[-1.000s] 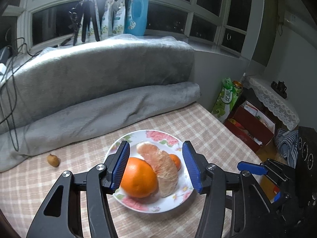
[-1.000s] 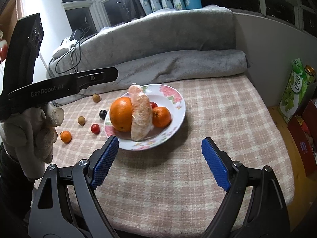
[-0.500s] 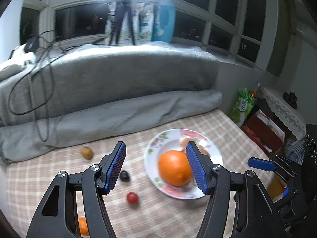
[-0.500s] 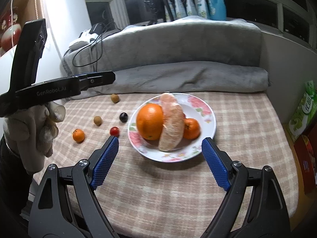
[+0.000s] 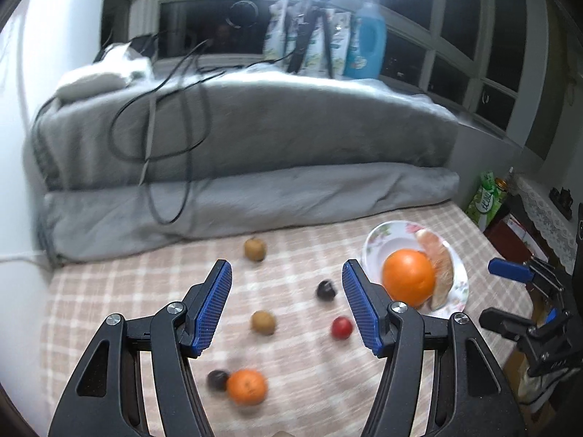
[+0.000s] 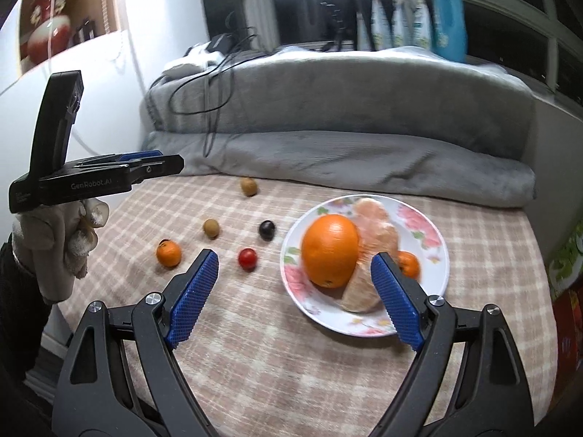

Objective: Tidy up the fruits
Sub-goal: 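Move the left tool to the loose mandarin while the right tool approaches the cherry tomato, then grasp the mandarin with the left tool while the right tool grasps the cherry tomato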

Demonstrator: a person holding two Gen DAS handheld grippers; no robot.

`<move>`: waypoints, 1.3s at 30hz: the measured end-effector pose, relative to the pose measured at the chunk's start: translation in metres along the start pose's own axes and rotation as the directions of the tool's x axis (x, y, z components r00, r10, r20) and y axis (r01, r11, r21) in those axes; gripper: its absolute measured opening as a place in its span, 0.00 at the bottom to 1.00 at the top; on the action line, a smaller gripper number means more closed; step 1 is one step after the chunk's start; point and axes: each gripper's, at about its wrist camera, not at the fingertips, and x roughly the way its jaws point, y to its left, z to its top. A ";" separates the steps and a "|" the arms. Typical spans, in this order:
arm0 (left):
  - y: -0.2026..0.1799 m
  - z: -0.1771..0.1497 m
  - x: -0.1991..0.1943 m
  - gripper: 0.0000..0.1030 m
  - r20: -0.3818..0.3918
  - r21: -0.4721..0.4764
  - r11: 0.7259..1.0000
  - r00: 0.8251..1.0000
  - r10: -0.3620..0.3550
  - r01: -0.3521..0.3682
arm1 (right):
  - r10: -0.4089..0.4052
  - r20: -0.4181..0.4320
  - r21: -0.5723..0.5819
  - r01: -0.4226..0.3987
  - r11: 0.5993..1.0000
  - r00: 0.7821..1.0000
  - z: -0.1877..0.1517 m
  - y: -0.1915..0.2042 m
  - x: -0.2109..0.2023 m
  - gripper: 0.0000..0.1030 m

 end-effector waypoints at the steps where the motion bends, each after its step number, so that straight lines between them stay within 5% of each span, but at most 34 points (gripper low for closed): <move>1: 0.008 -0.004 0.000 0.61 -0.013 -0.014 1.000 1.000 0.003 -0.003 | 0.013 -0.006 -0.007 -0.014 1.000 1.000 0.001 0.004 0.003 0.86; 13: 0.050 -0.060 0.000 0.60 -0.112 -0.090 0.994 0.992 0.053 -0.063 | 0.100 -0.084 -0.042 -0.104 0.994 0.991 -0.003 0.032 0.041 0.86; 16: 0.050 -0.068 -0.002 0.54 -0.115 -0.108 0.993 0.993 0.036 -0.048 | 0.107 -0.101 -0.057 -0.114 0.992 0.989 -0.005 0.039 0.051 0.84; 24: 0.033 -0.083 0.000 0.43 -0.131 -0.077 0.997 0.991 0.006 -0.016 | 0.104 -0.185 -0.134 -0.130 0.982 0.977 -0.003 0.057 0.082 0.52; 39: 0.009 -0.092 0.023 0.40 -0.134 0.037 0.996 0.987 0.089 -0.084 | 0.040 -0.302 -0.269 -0.126 0.955 0.952 0.008 0.067 0.134 0.41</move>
